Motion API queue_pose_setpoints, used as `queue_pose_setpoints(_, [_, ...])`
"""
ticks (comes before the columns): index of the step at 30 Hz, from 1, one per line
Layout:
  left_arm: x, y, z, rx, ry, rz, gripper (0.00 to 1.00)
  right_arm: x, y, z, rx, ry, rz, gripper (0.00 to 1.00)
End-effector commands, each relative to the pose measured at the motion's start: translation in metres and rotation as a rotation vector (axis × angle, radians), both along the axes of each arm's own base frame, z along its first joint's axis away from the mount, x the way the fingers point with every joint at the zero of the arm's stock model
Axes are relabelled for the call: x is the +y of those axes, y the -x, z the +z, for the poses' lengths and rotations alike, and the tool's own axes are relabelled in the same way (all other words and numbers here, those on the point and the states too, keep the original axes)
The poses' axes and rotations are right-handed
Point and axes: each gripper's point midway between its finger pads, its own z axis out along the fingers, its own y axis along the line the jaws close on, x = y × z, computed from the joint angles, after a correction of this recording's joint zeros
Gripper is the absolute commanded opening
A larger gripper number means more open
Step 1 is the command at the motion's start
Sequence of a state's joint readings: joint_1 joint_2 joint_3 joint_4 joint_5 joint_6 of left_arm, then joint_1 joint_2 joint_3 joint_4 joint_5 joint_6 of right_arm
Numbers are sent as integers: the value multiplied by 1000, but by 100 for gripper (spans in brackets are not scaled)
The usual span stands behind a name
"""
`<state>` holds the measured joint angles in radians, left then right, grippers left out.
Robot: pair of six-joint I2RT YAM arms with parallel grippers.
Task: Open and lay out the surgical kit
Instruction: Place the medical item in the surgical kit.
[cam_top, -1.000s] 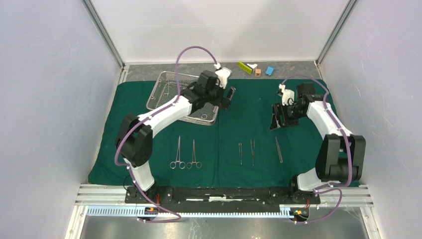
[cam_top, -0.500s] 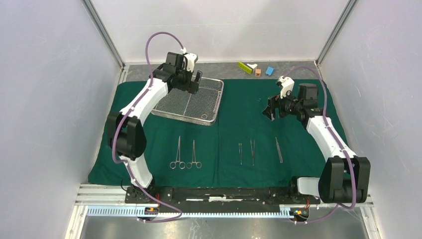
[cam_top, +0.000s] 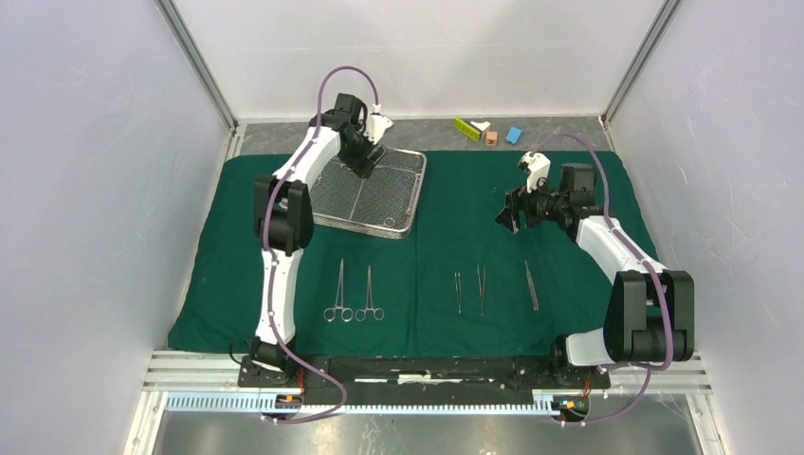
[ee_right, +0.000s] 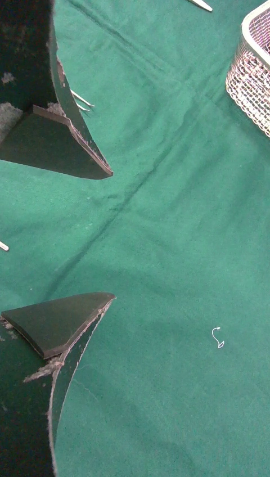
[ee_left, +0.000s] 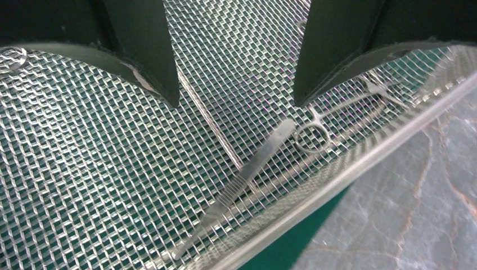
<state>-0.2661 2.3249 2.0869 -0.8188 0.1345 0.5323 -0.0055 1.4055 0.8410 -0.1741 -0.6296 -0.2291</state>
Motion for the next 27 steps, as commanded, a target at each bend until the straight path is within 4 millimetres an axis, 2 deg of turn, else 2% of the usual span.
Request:
queue_pose_setpoints(1, [-5, -22, 8, -31, 17, -92, 75, 1, -3, 4, -55, 13, 29, 80])
queue_pose_setpoints(4, [-8, -27, -4, -1, 49, -81, 69, 1, -1, 2, -48, 17, 37, 79])
queue_pose_setpoints(11, [-12, -35, -19, 21, 123, -45, 63, 0, 0, -5, -29, 24, 34, 77])
queue_pose_setpoints(16, [-9, -38, -29, 53, 182, -11, 62, 0, 1, -8, -19, 24, 32, 75])
queue_pose_setpoints(21, [-4, -33, -41, 98, 197, -3, 60, -1, 1, -9, -14, 23, 28, 74])
queue_pose_setpoints(27, [-3, -27, -43, 124, 207, -12, 50, -1, 1, -9, -15, 21, 25, 73])
